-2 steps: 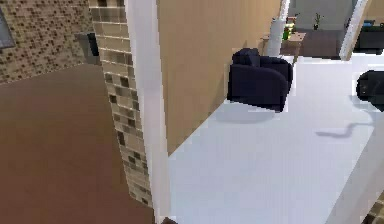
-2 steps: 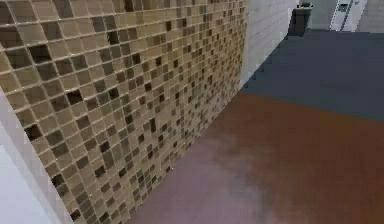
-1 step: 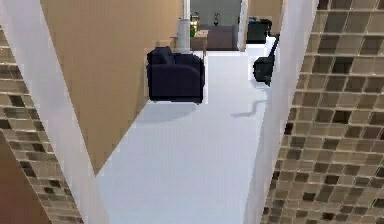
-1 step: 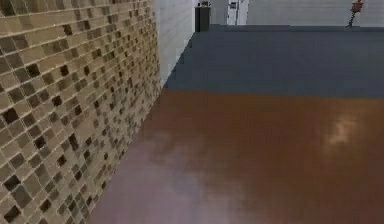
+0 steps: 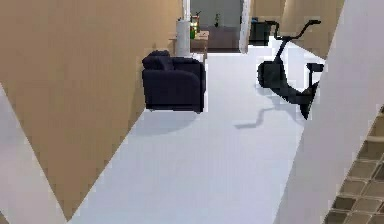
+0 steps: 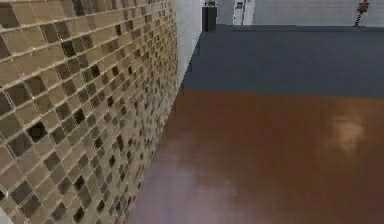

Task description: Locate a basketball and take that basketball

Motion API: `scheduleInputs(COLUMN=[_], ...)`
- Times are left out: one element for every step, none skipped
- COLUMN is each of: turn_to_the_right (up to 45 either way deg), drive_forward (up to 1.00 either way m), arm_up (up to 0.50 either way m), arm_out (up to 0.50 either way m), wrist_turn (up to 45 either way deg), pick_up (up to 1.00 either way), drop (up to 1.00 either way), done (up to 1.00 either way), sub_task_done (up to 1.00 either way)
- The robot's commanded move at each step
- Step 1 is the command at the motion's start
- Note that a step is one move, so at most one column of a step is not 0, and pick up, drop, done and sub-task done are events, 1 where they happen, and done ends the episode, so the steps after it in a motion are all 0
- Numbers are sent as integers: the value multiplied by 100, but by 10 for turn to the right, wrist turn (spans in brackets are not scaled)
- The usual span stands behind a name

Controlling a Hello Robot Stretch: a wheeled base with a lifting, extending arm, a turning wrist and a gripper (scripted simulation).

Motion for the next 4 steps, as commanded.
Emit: scheduleInputs(turn_to_the_right=[60, 0, 0, 450], drive_forward=[0, 75, 30, 0], arm_up=[0, 0, 0, 0], arm_out=[0, 0, 0, 0], wrist_turn=[0, 0, 0, 0], pick_up=[0, 0, 0, 0], drop=[0, 0, 0, 0], done=[0, 0, 0, 0], sub_task_done=[0, 0, 0, 0])
